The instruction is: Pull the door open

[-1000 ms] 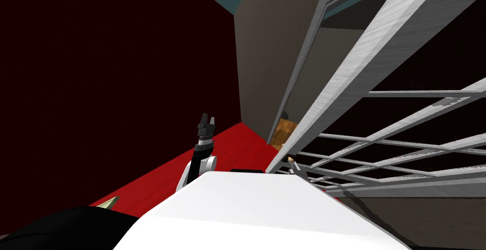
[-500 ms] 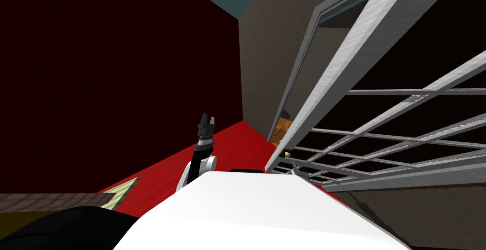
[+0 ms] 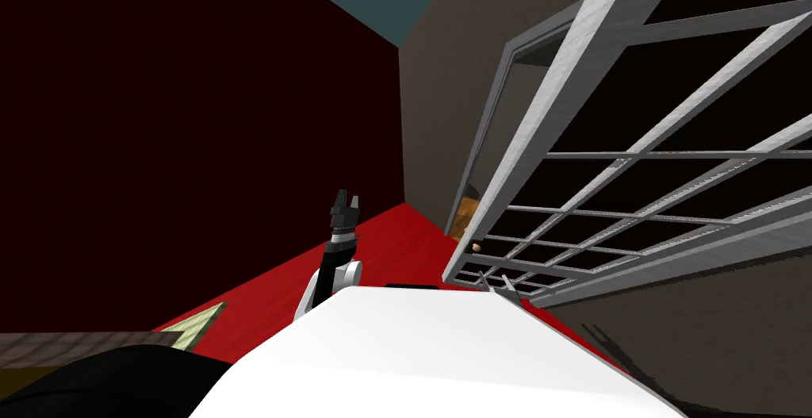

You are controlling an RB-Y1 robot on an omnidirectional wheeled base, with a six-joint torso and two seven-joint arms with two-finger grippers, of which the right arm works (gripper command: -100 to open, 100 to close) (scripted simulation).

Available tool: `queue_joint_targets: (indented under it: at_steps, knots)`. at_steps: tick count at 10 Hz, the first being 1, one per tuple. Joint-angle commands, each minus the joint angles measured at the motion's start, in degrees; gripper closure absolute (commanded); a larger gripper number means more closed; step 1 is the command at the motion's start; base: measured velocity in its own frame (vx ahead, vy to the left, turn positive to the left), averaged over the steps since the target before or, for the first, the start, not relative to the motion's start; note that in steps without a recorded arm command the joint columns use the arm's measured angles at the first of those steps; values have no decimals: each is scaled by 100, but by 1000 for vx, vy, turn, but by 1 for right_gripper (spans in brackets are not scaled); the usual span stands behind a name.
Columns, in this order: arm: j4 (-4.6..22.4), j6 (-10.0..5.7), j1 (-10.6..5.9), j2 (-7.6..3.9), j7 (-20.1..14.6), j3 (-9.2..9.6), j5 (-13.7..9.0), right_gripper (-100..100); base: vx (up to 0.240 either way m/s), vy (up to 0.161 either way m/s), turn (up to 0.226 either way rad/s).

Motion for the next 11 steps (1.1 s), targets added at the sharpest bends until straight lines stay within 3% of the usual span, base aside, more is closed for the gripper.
queue_joint_targets:
  at_steps: [1,4,5,6,11]
  knots:
    - [10,70,-61,27,22,-49,-8,-100,207,-18,60]
    - [26,243,-208,90,72,-178,-34,-100,248,-44,55]
    - [-29,216,-158,62,80,-158,-34,-100,114,-25,7]
    - [-29,216,-158,62,80,-158,-34,100,-15,6,-9]
    - [-29,216,-158,62,80,-158,-34,100,-21,2,2]
